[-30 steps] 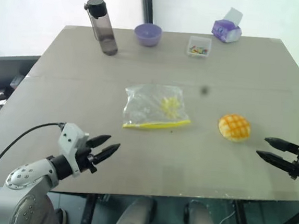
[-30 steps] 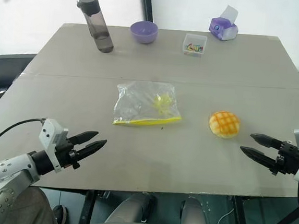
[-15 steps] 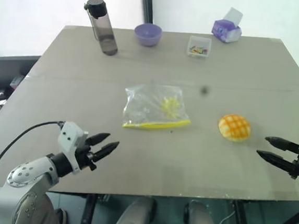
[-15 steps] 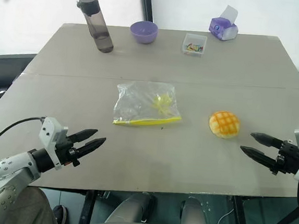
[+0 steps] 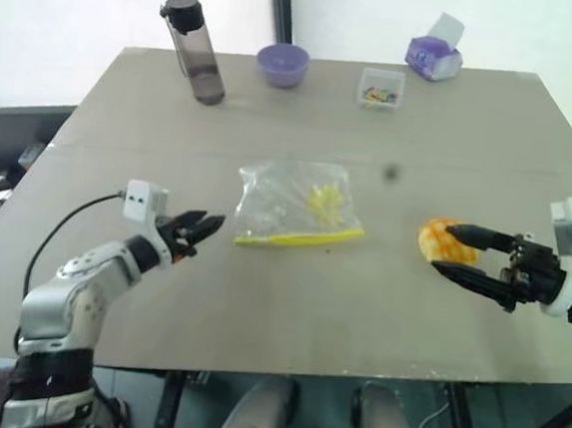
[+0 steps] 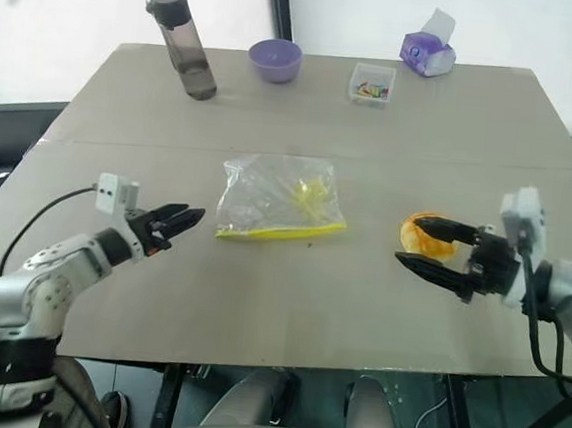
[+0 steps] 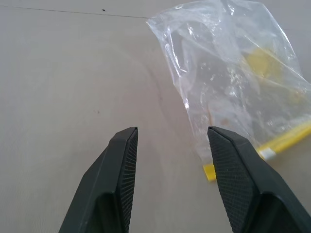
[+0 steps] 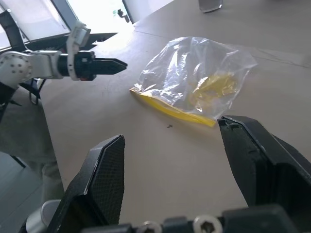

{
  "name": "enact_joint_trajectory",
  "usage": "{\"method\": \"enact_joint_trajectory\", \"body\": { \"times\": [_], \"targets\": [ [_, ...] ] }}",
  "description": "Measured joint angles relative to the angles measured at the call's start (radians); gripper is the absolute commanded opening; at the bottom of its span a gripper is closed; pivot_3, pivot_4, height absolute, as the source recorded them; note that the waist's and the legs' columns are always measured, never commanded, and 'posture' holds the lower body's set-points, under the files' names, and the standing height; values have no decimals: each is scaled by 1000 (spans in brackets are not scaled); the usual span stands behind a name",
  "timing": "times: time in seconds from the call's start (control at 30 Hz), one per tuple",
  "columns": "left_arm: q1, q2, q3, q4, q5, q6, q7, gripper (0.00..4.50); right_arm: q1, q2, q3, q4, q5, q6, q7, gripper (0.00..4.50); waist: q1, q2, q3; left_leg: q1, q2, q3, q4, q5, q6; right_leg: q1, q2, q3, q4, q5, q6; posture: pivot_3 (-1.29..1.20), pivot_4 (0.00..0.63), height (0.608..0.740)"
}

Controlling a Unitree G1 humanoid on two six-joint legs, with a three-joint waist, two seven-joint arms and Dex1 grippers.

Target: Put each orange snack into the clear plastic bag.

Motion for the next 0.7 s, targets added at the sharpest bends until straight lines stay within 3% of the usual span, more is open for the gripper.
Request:
{"method": "enact_joint_trajectory", "body": {
  "times": [0.03, 0.1, 0.33, 0.63, 0.7],
  "targets": [
    [-31, -19, -1, 38, -9, 7, -6, 3952, -18, -2, 10, -9, 6, 14, -10, 4049, 0, -1, 0, -1, 0, 0, 0, 0, 0, -1, 0, 0, 0, 0, 0, 0, 150, 740],
    [-115, -59, -4, 123, -12, 8, -1, 4442, -45, -1, 29, -26, 21, 34, -29, 4485, 2, -3, 1, -2, 0, -2, 1, 0, 0, -1, 0, -2, 0, 0, 0, 0, 150, 740],
    [-334, -90, 9, 361, -51, 153, 23, 4442, -28, 39, 54, -2, -52, -22, -53, 4485, 1, -4, 1, -3, -1, -2, 3, 0, 0, -2, 0, -2, 2, 0, 0, 0, 150, 740],
    [-441, -95, -77, 466, -34, 257, -85, 4442, -28, 67, 76, 8, -108, -75, -55, 4485, 6, -2, -1, -1, -3, -3, 4, 0, 0, 0, -1, -2, 2, 0, 0, 0, 150, 740],
    [-454, -106, -82, 486, -28, 260, -110, 3909, -28, 74, 85, 9, -117, -84, -56, 4500, 6, -2, -1, 0, -3, -3, 4, 0, 0, 0, -1, -2, 2, 0, 0, 0, 150, 740]
  ]
}}
